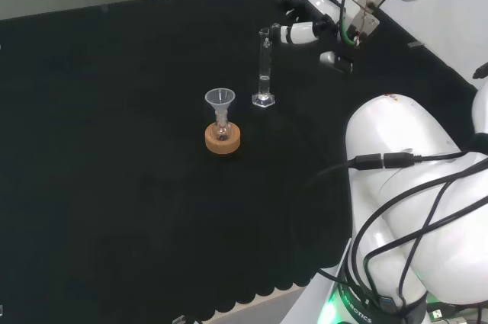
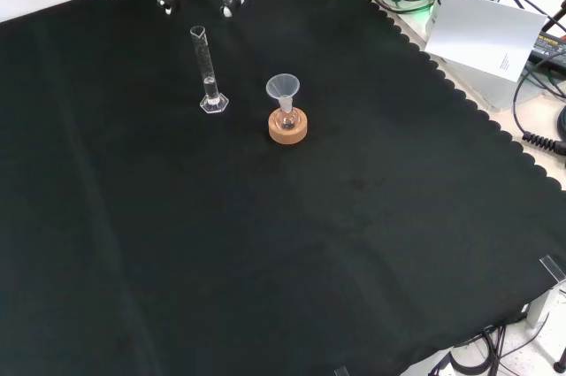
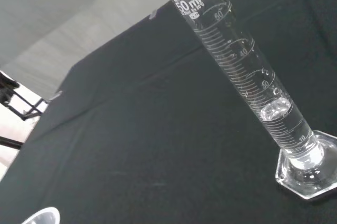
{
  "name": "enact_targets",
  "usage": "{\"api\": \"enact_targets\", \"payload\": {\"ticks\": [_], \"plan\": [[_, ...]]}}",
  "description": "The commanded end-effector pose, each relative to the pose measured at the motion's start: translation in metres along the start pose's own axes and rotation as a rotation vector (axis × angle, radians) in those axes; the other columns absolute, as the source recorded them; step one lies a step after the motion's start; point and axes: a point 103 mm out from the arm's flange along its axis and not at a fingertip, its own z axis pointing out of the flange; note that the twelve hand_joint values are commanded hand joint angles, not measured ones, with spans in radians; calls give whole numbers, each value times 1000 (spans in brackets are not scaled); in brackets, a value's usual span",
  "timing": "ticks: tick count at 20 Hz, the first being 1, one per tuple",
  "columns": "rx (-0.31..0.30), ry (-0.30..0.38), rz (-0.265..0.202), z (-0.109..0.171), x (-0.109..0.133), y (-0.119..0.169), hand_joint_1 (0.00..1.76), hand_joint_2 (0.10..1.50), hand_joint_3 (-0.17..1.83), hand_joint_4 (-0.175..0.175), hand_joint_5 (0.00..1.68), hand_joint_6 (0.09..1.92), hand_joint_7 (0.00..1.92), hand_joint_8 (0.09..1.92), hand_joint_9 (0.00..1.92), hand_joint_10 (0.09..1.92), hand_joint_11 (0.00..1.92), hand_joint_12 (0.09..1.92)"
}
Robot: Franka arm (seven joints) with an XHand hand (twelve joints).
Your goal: Pick up the graduated cylinder.
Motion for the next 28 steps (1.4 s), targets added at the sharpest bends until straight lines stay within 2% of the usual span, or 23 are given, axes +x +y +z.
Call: {"api": "enact_targets", "payload": {"ticks": [1,5,8,16,20,28], "plan": [[4,60,-61,12,-17,-4,783,658,468,8,339,87,236,587,445,579,203,1365],[26,104,-51,30,-24,-2,815,656,498,9,337,87,270,586,472,575,229,1360],[2,141,-46,44,-30,0,825,678,514,10,349,87,282,586,476,572,237,1360],[5,209,-46,67,-44,5,805,687,536,16,370,87,320,567,526,555,263,1347],[7,220,-52,73,-48,5,814,675,534,21,327,87,331,568,541,556,278,1350],[-2,274,-82,90,-51,11,922,650,564,25,412,87,424,557,609,526,343,1324]]}}
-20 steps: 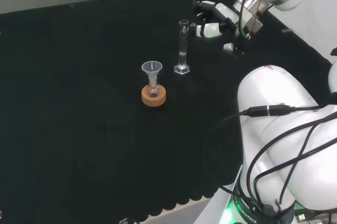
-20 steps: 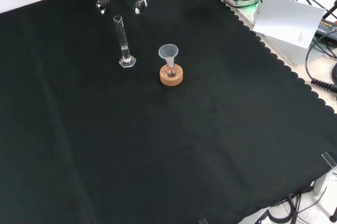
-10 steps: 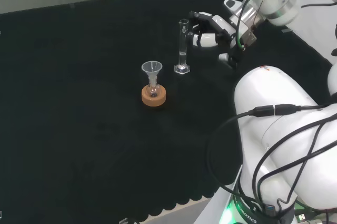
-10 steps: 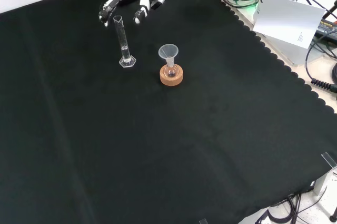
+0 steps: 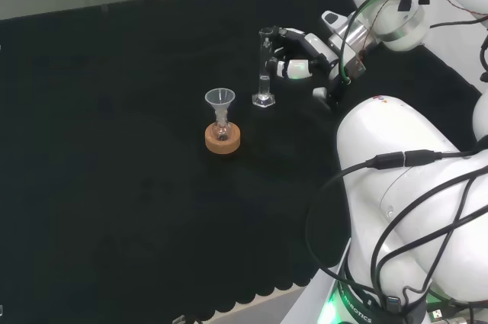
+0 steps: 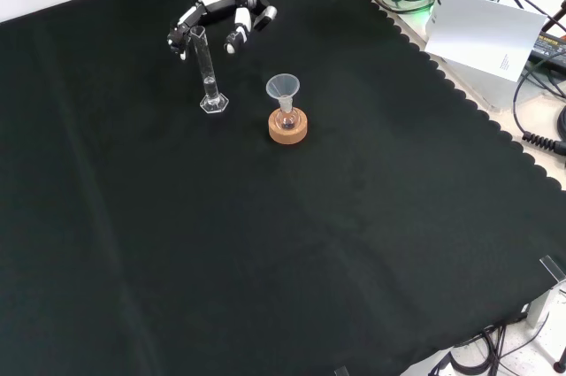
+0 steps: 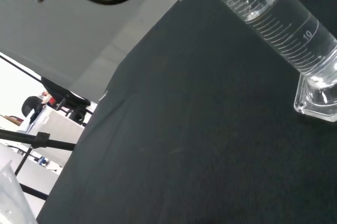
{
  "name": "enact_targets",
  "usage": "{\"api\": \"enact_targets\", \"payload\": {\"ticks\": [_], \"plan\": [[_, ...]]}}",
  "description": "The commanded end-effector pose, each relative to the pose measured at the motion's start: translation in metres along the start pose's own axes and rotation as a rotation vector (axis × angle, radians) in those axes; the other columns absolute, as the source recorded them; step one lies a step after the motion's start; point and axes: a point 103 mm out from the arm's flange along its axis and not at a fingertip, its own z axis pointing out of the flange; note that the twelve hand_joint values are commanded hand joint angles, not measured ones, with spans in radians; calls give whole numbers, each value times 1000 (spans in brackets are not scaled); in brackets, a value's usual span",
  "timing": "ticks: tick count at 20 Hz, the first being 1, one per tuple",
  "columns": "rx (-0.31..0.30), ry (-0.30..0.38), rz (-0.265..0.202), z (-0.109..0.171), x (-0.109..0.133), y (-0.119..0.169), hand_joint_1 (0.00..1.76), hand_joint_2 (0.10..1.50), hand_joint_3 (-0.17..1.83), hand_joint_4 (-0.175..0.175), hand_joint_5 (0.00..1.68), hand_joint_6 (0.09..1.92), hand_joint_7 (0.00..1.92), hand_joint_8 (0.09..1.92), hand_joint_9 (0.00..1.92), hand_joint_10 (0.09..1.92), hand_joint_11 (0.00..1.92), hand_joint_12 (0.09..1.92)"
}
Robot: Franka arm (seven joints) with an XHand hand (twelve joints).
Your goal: Pick up the graduated cylinder.
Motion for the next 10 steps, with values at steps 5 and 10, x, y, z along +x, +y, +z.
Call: {"api": "enact_targets", "payload": {"ticks": [5,10], "plan": [[-4,56,-43,15,-8,10,944,644,576,27,433,87,440,551,622,517,359,1319],[-14,84,-46,21,-13,14,976,639,588,32,480,87,462,551,640,514,375,1312]]}}
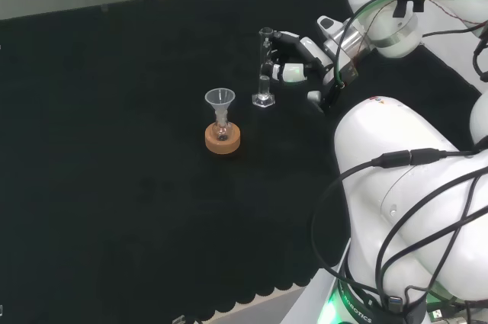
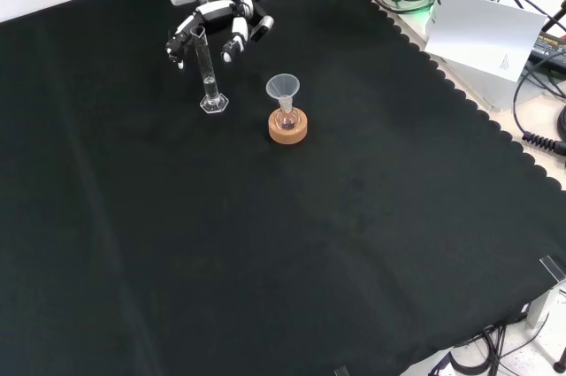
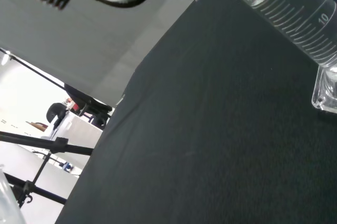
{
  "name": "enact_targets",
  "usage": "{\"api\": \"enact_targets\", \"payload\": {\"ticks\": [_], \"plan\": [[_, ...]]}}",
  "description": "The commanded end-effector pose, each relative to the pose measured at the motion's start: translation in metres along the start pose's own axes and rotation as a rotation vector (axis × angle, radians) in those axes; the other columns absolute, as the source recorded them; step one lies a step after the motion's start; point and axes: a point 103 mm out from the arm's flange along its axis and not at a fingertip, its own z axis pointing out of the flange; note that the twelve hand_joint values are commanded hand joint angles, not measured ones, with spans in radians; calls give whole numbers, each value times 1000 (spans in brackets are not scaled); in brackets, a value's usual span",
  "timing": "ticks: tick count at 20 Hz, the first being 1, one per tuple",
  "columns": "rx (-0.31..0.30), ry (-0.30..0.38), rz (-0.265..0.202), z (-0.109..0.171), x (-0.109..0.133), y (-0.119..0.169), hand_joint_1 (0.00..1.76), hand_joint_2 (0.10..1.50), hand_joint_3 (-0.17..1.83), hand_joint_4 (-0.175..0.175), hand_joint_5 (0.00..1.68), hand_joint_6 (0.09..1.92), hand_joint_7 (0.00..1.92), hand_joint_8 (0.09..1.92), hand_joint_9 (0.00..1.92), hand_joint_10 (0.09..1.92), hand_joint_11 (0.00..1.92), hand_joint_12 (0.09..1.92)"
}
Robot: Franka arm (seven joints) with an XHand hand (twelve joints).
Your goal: Pick up the graduated cylinder.
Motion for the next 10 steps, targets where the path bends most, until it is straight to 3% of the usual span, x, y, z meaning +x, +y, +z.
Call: {"api": "enact_targets", "payload": {"ticks": [1,6,10], "plan": [[-4,26,-11,8,-6,2,986,638,591,33,493,87,468,551,647,514,379,1310],[9,37,-40,13,-6,4,1023,631,617,45,638,110,534,537,704,491,432,1275],[10,54,-61,15,-3,7,1054,628,629,42,662,130,579,517,769,457,496,1237]]}}
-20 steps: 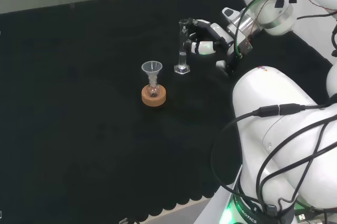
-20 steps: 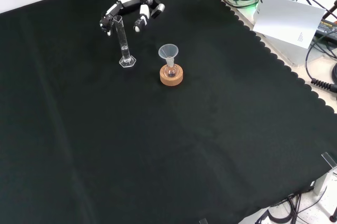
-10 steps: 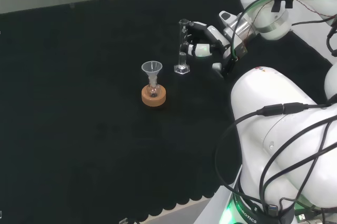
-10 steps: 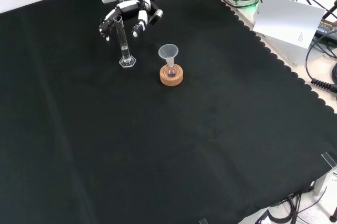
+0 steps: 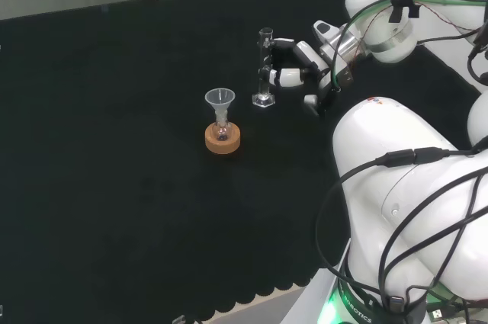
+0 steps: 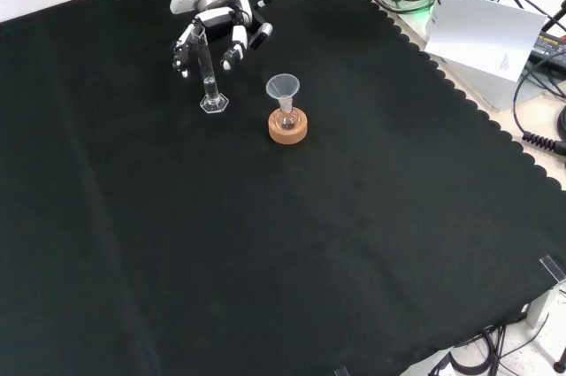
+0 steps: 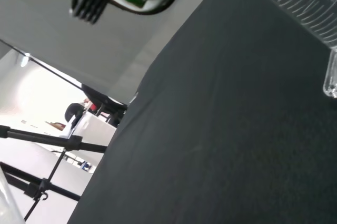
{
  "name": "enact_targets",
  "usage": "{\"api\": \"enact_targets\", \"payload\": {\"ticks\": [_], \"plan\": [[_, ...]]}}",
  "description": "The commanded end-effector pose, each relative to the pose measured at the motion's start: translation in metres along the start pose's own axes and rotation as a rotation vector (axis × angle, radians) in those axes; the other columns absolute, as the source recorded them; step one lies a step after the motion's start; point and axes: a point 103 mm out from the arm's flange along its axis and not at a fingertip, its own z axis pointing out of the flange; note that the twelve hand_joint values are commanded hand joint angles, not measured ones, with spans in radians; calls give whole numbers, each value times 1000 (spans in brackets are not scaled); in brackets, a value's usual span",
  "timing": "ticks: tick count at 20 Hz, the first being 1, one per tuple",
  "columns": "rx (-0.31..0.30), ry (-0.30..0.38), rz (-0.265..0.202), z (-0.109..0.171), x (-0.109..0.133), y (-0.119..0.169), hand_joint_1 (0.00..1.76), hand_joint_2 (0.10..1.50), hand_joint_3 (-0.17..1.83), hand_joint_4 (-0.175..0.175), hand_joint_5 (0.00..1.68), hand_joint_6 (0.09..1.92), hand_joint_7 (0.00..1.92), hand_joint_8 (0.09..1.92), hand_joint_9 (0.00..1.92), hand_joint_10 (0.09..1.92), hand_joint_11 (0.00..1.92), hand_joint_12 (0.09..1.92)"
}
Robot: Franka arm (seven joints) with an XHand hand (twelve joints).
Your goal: Pick up the graduated cylinder.
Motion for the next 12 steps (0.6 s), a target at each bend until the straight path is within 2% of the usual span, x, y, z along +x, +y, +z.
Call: {"api": "enact_targets", "payload": {"ticks": [1,5,12], "plan": [[4,23,-28,3,4,3,1060,627,630,41,663,133,588,515,782,452,507,1233],[17,34,-46,7,7,5,1072,628,635,39,661,142,614,507,819,429,547,1214],[3,58,-52,13,6,5,1097,631,641,39,675,181,673,497,902,378,637,1158]]}}
